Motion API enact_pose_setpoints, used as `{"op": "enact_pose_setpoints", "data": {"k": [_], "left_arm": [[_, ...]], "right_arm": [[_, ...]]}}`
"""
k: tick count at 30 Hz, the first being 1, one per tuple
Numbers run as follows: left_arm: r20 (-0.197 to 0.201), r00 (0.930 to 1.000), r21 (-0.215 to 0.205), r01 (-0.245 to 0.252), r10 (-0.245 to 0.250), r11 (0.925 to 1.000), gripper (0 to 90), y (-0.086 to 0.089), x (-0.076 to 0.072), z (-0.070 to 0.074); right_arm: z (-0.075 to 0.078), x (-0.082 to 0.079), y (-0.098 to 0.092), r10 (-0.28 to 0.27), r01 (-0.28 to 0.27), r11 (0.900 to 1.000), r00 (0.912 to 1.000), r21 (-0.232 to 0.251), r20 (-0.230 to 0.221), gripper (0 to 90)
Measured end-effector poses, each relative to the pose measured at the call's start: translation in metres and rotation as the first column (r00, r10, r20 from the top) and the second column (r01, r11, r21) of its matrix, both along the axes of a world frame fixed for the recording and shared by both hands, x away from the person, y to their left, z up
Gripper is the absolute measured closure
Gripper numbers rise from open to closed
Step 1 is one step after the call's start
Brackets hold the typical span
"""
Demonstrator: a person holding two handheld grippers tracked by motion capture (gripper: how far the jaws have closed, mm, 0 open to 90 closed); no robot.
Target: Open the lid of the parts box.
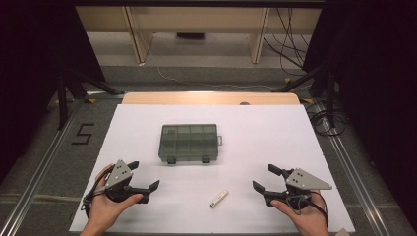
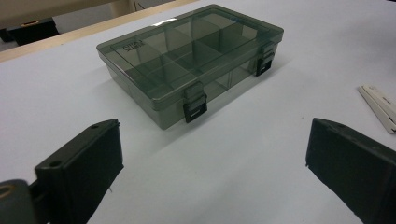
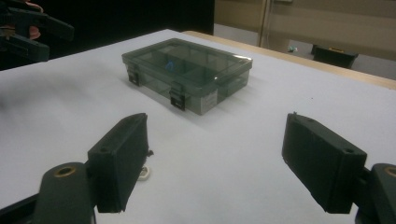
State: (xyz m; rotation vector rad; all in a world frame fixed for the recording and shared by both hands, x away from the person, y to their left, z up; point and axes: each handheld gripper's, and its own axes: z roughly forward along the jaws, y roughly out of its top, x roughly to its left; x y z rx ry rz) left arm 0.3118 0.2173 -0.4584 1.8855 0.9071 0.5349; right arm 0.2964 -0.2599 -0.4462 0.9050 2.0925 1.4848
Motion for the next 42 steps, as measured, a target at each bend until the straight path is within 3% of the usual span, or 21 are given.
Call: {"op": "enact_pose_setpoints", "data": {"k": [6,7,8,10,11,12,15,20,26,28,29,30,32,33,34,35,36,38,40,41,42], "left_arm": [[0.003,0.9999,-0.001,-0.011,0.011,0.9999,9.9,-0.001,0.000,0.000],[0.000,0.9999,-0.004,-0.017,0.017,0.9998,11.7,-0.001,0.000,0.000],[0.007,0.9998,0.005,-0.020,0.020,0.9998,15.0,-0.001,0.000,0.000],[0.009,0.9991,0.011,-0.042,0.042,0.9990,24.0,0.000,0.001,0.001],[0.007,0.9978,0.009,-0.066,0.066,0.9978,32.8,0.002,0.003,0.002],[0.011,0.9965,0.011,-0.083,0.082,0.9965,43.1,0.003,0.005,0.003],[0.004,0.9957,0.032,-0.092,0.092,0.9952,67.4,0.000,0.010,0.006],[-0.037,0.9935,0.074,-0.105,0.108,0.9917,88.0,-0.011,0.018,0.008],[-0.112,0.9876,0.107,-0.099,0.110,0.9894,89.7,-0.013,0.037,0.003],[-0.130,0.9858,0.142,-0.088,0.106,0.9860,89.7,-0.010,0.045,0.001],[-0.145,0.9843,0.183,-0.074,0.101,0.9803,89.7,-0.008,0.049,0.001],[-0.153,0.9835,0.175,-0.069,0.097,0.9821,89.7,-0.007,0.053,-0.002],[-0.162,0.9813,0.194,-0.071,0.103,0.9785,89.6,-0.007,0.060,-0.005],[-0.161,0.9808,0.163,-0.084,0.111,0.9830,89.7,-0.009,0.063,-0.008],[-0.159,0.9800,0.163,-0.093,0.119,0.9823,89.7,-0.010,0.065,-0.010],[-0.166,0.9812,0.208,-0.062,0.098,0.9761,89.7,-0.008,0.067,-0.010],[-0.161,0.9820,0.211,-0.063,0.099,0.9754,89.7,-0.009,0.069,-0.012],[-0.152,0.9807,0.187,-0.094,0.123,0.9778,89.7,-0.013,0.072,-0.016],[-0.156,0.9828,0.240,-0.059,0.098,0.9691,89.8,-0.010,0.075,-0.016],[-0.164,0.9817,0.245,-0.054,0.097,0.9680,89.7,-0.010,0.075,-0.016],[-0.151,0.9812,0.206,-0.087,0.120,0.9747,89.7,-0.013,0.076,-0.019]], "right_arm": [[-0.001,0.001,0.001,0.001,-0.001,1.000,0.9999,0.008,0.016,24.9],[-0.001,0.003,0.000,0.000,0.000,1.000,0.9990,-0.001,0.045,25.4],[0.000,0.003,0.001,0.005,-0.005,1.000,0.9998,-0.007,0.022,26.6],[0.003,0.005,0.003,0.009,-0.009,1.000,0.9995,-0.006,0.029,31.7],[0.004,0.008,0.005,0.006,-0.006,1.000,0.9983,-0.010,0.058,36.0],[0.007,0.011,0.008,0.011,-0.010,1.000,0.9983,-0.022,0.057,42.5],[0.014,0.022,0.017,0.013,-0.010,0.999,0.9957,-0.040,0.092,61.6],[0.016,0.039,0.037,0.043,-0.038,0.996,0.9972,-0.085,0.061,88.4],[0.003,0.064,0.060,0.073,-0.078,0.989,0.9963,-0.125,-0.044,90.0],[-0.001,0.073,0.067,0.073,-0.084,0.986,0.9940,-0.144,-0.082,90.0],[-0.003,0.077,0.068,0.078,-0.091,0.985,0.9925,-0.148,-0.094,90.0],[-0.005,0.081,0.071,0.076,-0.093,0.984,0.9906,-0.150,-0.114,90.0],[-0.010,0.090,0.076,0.078,-0.100,0.981,0.9878,-0.166,-0.135,90.0],[-0.013,0.094,0.078,0.076,-0.100,0.980,0.9868,-0.172,-0.143,90.0],[-0.016,0.098,0.081,0.078,-0.103,0.979,0.9861,-0.174,-0.147,90.0],[-0.018,0.101,0.083,0.077,-0.106,0.978,0.9837,-0.179,-0.162,90.0],[-0.020,0.104,0.085,0.082,-0.113,0.976,0.9815,-0.184,-0.173,90.0],[-0.023,0.110,0.088,0.082,-0.118,0.975,0.9790,-0.190,-0.187,90.0],[-0.026,0.114,0.091,0.078,-0.116,0.973,0.9787,-0.198,-0.190,90.0],[-0.028,0.116,0.093,0.079,-0.119,0.972,0.9777,-0.203,-0.194,90.0],[-0.028,0.117,0.094,0.082,-0.123,0.970,0.9768,-0.209,-0.198,90.0]]}}
